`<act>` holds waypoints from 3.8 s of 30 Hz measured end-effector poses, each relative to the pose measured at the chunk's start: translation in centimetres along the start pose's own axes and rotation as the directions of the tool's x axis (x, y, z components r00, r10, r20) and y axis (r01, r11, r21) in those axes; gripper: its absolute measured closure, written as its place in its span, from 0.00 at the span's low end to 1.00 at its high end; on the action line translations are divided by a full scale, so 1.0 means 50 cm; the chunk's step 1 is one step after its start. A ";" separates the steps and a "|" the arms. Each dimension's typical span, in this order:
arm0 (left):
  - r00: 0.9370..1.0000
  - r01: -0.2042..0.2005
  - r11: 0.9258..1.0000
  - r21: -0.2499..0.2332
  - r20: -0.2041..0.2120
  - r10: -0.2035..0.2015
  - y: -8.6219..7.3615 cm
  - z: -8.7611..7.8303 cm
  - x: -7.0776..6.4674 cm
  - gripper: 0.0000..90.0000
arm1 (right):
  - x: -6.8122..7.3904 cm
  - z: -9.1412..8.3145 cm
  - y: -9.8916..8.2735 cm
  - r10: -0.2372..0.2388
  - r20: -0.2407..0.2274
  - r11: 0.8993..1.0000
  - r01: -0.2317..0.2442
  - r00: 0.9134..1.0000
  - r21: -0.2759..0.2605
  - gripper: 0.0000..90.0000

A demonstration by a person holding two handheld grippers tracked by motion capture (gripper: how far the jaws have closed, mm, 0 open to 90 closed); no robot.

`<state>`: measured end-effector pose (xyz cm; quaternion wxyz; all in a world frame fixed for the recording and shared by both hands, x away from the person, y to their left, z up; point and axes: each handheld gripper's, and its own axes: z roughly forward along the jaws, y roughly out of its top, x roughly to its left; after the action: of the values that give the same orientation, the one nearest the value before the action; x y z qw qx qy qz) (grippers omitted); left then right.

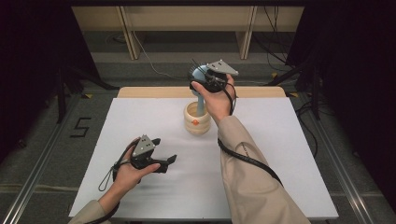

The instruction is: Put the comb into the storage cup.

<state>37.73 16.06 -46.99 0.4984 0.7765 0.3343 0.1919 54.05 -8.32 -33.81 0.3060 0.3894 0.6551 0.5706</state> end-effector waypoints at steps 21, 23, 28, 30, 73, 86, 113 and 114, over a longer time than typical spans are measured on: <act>1.000 0.000 1.000 0.002 0.002 0.000 -0.001 0.001 0.000 0.11 | 0.004 0.020 -0.031 0.002 -0.001 1.000 -0.002 1.000 0.010 0.23; 1.000 -0.001 1.000 0.002 0.003 0.001 -0.001 0.001 0.000 0.11 | 0.004 0.021 -0.035 0.001 0.000 1.000 -0.001 1.000 0.010 0.23; 1.000 0.000 1.000 0.002 0.003 0.000 -0.001 0.001 0.000 0.11 | 0.007 0.025 -0.043 -0.002 0.000 1.000 0.002 1.000 0.016 0.23; 1.000 0.000 1.000 0.001 0.003 0.000 -0.001 0.001 0.000 0.11 | 0.008 0.026 -0.046 -0.003 -0.001 1.000 0.003 1.000 0.021 0.23; 1.000 -0.003 1.000 0.007 0.006 0.003 -0.002 0.003 -0.002 0.11 | 0.004 -0.008 -0.088 -0.031 -0.038 0.997 0.033 0.999 0.074 0.22; 1.000 -0.001 1.000 0.005 0.005 0.001 -0.002 0.003 -0.003 0.11 | -0.008 -0.059 -0.099 -0.035 -0.076 0.996 0.041 0.996 0.075 0.22; 1.000 -0.005 1.000 0.014 0.009 0.005 -0.005 0.008 -0.005 0.12 | -0.013 -0.104 -0.117 -0.029 -0.077 0.997 0.035 0.997 0.073 0.22; 1.000 -0.006 1.000 0.015 0.009 0.006 -0.005 0.008 -0.006 0.12 | -0.014 -0.105 -0.118 -0.030 -0.079 0.997 0.035 0.996 0.074 0.22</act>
<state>37.71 15.67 -47.36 0.4936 0.7820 0.3313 0.1873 49.01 -11.84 -38.78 0.2748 0.3674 0.6937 0.5553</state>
